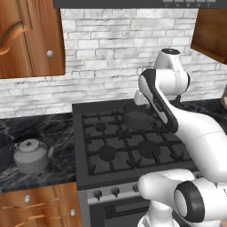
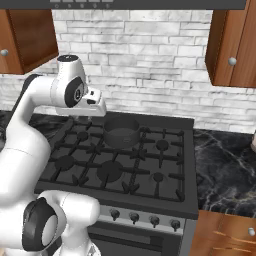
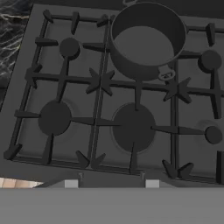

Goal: Pick the kettle from the counter and place it on a stove burner. Then turn the burner on.

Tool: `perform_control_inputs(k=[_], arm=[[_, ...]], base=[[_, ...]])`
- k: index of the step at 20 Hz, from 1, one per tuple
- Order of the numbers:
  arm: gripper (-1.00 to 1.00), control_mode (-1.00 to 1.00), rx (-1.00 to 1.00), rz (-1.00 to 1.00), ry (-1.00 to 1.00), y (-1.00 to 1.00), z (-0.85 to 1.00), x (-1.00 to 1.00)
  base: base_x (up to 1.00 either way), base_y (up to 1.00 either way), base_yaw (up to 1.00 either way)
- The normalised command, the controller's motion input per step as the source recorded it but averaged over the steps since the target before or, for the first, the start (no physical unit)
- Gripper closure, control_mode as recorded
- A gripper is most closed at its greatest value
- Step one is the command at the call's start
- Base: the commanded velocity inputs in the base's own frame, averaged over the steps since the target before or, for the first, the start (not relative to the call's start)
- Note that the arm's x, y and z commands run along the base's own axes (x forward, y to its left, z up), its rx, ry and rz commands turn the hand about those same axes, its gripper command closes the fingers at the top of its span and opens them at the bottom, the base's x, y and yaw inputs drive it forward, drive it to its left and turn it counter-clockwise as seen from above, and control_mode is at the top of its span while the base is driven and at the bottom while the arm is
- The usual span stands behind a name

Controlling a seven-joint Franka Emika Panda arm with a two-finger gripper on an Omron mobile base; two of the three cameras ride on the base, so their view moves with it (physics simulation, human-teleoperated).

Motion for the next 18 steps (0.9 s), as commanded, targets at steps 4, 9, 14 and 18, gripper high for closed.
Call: perform_control_inputs(k=[4, 9, 14, 18], arm=[[-1.00, -1.00, 0.00, 0.00, 0.00, 0.06, 0.00, -0.10], [-1.00, -1.00, 0.00, 0.09, -0.15, 0.37, 0.00, -0.46], [-1.00, -1.00, 0.00, 0.16, -0.17, 0.76, 0.00, -0.49], [-1.00, -1.00, 0.01, 0.21, -0.11, 0.93, 0.00, -0.36]], base=[[0.00, 0.00, 0.00], [0.00, 0.00, 0.00], [0.00, 0.00, 0.00], [0.00, 0.00, 0.00]])
